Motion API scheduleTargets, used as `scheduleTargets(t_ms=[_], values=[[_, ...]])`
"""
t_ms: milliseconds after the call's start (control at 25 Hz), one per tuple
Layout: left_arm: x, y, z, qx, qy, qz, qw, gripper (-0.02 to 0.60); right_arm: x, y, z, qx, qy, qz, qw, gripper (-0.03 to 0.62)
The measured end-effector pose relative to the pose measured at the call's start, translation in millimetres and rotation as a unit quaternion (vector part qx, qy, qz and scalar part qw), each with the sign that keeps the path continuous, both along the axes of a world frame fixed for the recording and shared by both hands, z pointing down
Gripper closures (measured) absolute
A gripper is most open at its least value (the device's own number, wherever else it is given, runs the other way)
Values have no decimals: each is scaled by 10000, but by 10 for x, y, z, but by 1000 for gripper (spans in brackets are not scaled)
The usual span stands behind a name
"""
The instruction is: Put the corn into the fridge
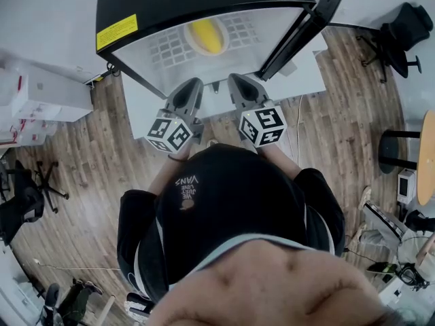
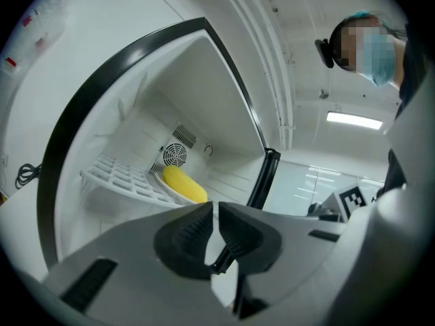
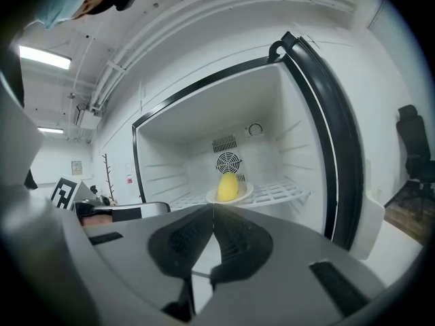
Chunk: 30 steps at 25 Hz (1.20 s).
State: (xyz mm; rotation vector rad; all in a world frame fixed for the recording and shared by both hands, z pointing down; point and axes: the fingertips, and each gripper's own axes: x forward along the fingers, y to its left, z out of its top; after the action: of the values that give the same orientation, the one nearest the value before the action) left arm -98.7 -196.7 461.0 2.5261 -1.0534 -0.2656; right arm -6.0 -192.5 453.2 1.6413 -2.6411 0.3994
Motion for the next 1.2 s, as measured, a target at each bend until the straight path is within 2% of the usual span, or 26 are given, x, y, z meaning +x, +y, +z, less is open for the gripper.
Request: scheduleTargets(t_ms=[1200], values=[[91,923,-81,79,-14,-687,9976,546,128,775,-48,62,92,-578,9983,580]])
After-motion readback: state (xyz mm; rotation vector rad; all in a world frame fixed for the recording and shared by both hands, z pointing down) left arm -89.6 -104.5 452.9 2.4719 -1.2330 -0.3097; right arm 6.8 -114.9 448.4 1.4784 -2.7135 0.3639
